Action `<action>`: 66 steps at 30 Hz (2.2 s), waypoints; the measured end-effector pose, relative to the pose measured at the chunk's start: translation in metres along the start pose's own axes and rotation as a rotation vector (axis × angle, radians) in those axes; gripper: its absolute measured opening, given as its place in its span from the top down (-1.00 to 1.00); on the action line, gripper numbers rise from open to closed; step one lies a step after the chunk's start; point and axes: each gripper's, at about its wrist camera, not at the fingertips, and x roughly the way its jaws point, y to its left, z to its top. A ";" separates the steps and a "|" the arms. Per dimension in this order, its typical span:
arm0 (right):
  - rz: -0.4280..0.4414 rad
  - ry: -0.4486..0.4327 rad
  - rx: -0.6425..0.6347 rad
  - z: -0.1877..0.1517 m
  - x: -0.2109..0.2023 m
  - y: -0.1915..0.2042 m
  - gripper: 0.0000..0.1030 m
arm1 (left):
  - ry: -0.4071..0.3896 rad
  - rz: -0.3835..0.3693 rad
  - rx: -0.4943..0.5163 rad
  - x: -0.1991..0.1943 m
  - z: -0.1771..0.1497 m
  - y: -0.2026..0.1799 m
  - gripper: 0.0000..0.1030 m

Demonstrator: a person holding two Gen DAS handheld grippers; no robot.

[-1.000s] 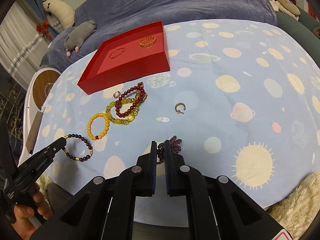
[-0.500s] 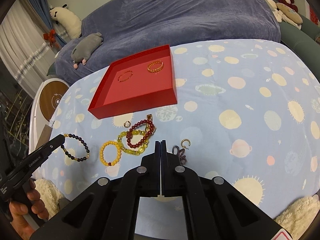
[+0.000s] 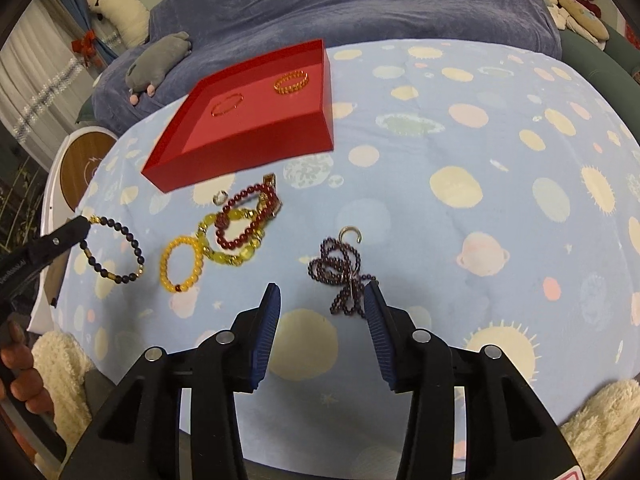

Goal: Organize jewelry
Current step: 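Lift both held bracelets and carry them over the red box, then lower both bracelets into the red box, open both tools and withdraw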

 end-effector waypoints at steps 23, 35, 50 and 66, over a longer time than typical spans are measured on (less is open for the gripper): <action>0.044 -0.055 0.034 0.020 -0.021 -0.007 0.93 | 0.015 -0.020 0.010 0.005 0.003 -0.008 0.85; 0.132 -0.150 -0.005 0.096 -0.046 0.021 0.93 | -0.049 -0.045 0.028 0.005 0.054 -0.013 0.85; 0.113 -0.076 -0.060 0.184 0.038 0.043 0.93 | 0.011 -0.061 0.034 0.102 0.127 -0.013 0.85; 0.115 -0.089 0.009 0.233 0.091 0.035 0.51 | 0.052 -0.022 -0.001 0.170 0.159 -0.004 0.64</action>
